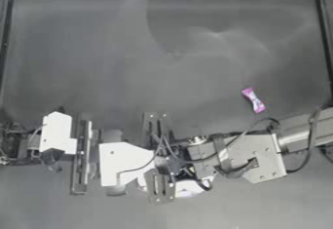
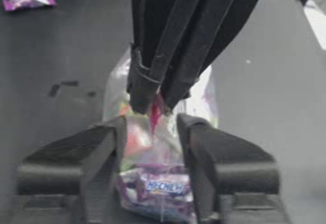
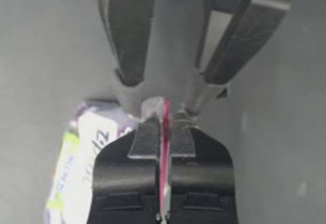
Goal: Put candy in bag
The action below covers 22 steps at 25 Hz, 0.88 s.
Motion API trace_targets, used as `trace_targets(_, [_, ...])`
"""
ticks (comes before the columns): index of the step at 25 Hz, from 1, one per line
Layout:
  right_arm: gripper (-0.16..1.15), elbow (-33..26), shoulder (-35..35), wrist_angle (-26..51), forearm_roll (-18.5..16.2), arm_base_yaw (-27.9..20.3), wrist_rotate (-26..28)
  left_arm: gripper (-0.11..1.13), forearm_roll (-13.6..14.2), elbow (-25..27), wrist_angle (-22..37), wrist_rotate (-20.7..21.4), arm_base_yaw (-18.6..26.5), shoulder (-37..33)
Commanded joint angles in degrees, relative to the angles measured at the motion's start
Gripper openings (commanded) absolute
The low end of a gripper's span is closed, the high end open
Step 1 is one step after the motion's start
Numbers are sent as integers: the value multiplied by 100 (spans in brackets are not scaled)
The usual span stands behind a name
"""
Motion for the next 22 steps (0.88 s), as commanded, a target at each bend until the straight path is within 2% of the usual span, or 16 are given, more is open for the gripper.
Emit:
trace_targets(1, [5, -70, -272, -26, -18, -18, 9, 66, 0, -105, -26, 9, 9, -44])
trace_targets(14, [5, -97, -264, -26, -9, -18, 0, 60, 9, -105, -18, 9, 9, -26])
trace_targets(22, [5, -97, -255, -62, -18, 9, 9, 48, 9, -114, -9, 9, 9, -18])
